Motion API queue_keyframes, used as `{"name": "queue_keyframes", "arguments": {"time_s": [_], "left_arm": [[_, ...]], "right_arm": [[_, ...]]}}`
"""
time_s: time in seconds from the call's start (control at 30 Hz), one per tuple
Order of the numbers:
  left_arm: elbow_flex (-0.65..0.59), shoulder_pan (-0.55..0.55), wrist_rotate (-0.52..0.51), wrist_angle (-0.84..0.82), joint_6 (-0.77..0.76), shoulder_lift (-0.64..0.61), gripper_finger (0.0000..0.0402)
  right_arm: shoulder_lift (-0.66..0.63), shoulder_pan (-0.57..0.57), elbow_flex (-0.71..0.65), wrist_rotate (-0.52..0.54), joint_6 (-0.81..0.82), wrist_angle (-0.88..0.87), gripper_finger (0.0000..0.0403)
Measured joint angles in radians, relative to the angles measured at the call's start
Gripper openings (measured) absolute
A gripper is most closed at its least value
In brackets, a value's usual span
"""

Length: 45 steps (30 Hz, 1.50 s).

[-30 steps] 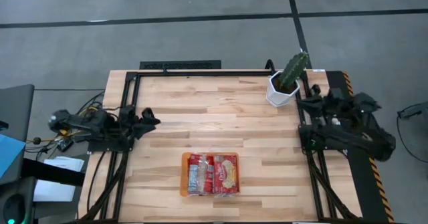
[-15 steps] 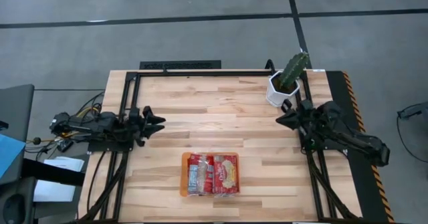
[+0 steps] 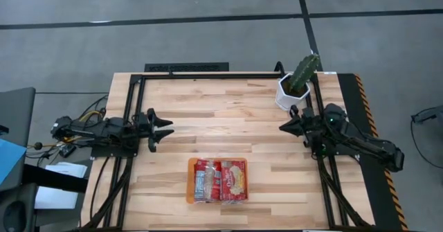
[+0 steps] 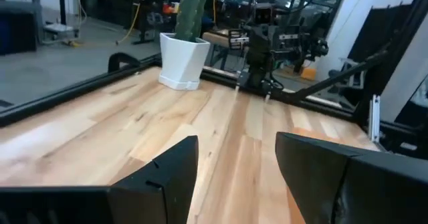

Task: Sort popcorn bags into baskets
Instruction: Return to Home Position

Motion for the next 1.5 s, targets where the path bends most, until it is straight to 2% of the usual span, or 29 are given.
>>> {"name": "queue_keyframes", "arguments": {"time_s": [0.33, 0.73, 1.5], "left_arm": [[-0.001, 0.000, -0.001, 0.000, 0.094, 0.001, 0.0190], [-0.002, 0.000, 0.000, 0.000, 0.032, 0.001, 0.0190], [-0.002, 0.000, 0.000, 0.000, 0.030, 0.001, 0.0190]], "right_arm": [[0.007, -0.001, 0.000, 0.025, -0.002, -0.008, 0.0047], [0.007, -0.001, 0.000, 0.024, 0.000, -0.013, 0.0047], [0.007, -0.001, -0.001, 0.025, 0.000, -0.014, 0.0047]]}}
